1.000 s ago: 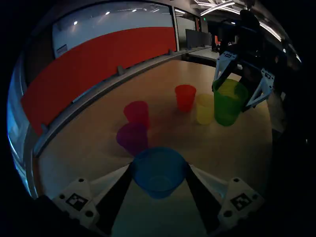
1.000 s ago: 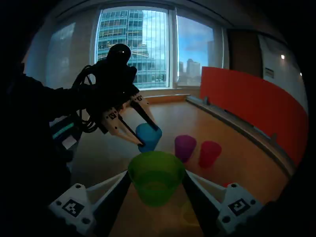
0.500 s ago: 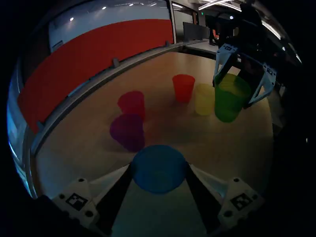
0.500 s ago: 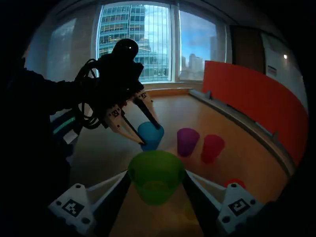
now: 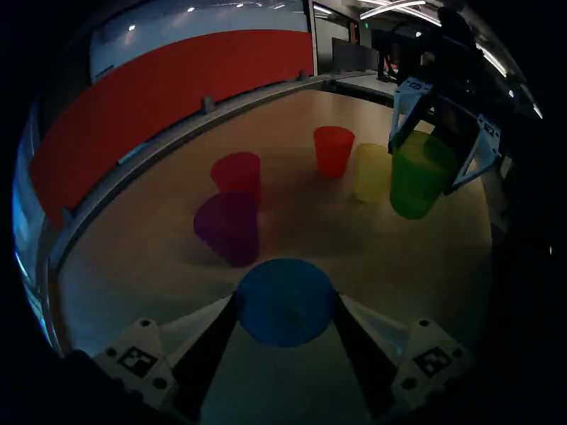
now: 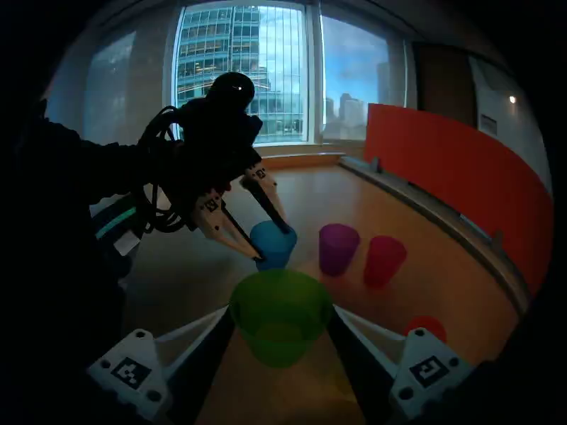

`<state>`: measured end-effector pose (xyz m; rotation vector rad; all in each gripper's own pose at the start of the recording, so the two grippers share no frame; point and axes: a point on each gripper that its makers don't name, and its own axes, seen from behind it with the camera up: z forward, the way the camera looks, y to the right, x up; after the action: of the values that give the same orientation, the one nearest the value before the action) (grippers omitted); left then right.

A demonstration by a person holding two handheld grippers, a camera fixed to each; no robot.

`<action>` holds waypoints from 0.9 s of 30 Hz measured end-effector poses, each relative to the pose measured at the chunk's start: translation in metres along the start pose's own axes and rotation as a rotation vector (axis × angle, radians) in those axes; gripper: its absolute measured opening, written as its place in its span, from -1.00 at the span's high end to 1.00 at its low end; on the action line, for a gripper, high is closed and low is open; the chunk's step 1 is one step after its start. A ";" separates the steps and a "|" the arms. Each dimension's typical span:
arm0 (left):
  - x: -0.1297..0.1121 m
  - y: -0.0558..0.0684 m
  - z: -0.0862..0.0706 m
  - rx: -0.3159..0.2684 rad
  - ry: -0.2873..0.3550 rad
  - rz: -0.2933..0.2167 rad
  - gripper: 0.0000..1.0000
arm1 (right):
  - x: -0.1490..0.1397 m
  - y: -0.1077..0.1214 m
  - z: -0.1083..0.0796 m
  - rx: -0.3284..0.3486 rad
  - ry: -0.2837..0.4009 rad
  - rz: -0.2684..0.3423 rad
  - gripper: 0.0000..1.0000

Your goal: Pour water

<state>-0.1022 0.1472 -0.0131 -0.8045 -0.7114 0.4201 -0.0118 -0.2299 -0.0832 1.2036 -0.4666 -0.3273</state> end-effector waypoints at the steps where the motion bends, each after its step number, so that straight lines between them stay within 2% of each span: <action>1: 0.000 0.000 0.001 -0.001 0.001 -0.002 -0.80 | 0.000 0.000 0.000 0.000 0.001 0.000 -0.82; 18: -0.005 0.000 0.004 -0.008 0.010 -0.015 -0.80 | 0.002 -0.001 0.001 -0.008 0.002 -0.003 -0.82; 27: -0.016 -0.001 0.004 -0.007 -0.017 -0.024 -0.82 | 0.001 -0.002 0.003 -0.009 0.000 -0.003 -0.82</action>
<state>-0.1160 0.1397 -0.0167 -0.7990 -0.7378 0.4032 -0.0121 -0.2331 -0.0838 1.1959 -0.4630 -0.3319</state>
